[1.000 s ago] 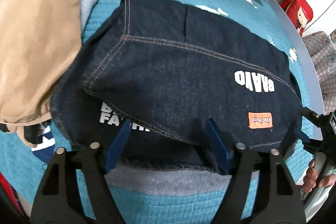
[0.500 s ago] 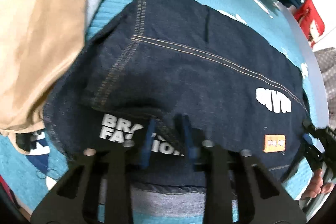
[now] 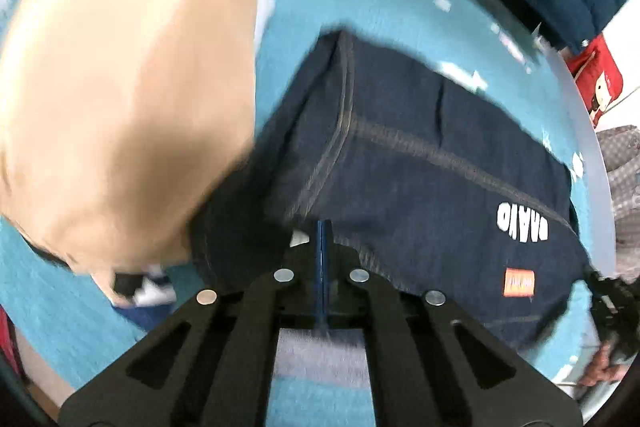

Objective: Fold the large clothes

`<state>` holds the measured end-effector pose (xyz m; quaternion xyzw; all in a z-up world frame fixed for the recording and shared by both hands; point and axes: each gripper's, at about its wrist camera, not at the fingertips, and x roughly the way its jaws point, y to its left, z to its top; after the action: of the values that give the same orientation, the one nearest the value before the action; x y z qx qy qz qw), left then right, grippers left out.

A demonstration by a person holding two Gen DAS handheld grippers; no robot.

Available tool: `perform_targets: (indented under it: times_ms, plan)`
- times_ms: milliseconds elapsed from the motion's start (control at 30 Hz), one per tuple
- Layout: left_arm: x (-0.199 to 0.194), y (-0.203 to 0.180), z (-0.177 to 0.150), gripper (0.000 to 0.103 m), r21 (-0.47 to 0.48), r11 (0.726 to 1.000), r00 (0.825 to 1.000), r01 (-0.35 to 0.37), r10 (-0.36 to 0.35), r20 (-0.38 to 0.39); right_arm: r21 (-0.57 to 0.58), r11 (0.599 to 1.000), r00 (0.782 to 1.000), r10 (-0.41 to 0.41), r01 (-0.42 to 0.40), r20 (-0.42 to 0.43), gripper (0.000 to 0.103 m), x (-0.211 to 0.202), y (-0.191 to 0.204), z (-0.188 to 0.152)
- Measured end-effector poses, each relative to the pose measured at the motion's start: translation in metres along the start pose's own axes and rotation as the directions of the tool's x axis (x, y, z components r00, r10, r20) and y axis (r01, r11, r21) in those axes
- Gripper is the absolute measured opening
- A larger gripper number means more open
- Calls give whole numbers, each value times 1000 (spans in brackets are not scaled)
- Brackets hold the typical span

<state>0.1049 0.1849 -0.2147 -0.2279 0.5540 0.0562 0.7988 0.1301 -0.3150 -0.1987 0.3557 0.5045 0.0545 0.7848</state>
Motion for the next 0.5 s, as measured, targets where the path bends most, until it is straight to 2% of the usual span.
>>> perform_targets:
  times_ms: [33,100,167,233,300,367,500]
  plan:
    - [4,3,-4,1,-13,999,998,41,-41,-37,36,998,999,42,-41,-20,9,1,-6,-4]
    - [9,6,-12,15,-44,992,989,120,-124,-87,48,996,995,79,-76,-55,20,3,-9,-9]
    - [17,6,-17,61,-94,982,978,165,-175,-113,67,997,997,41,-36,-71,70,8,-12,-16]
    - [24,4,-20,63,-143,967,968,212,-228,-105,96,993,994,72,-64,-85,72,14,-14,-21]
    - [34,-2,-20,69,-176,949,951,263,-286,-117,139,980,979,162,-145,-126,73,30,-16,-23]
    - [45,-5,-17,76,-210,935,941,287,-316,-121,196,965,971,203,-176,-124,74,41,-20,-23]
    - [54,-12,-3,78,-257,920,943,296,-324,-73,237,934,949,299,-269,-100,74,60,-19,-14]
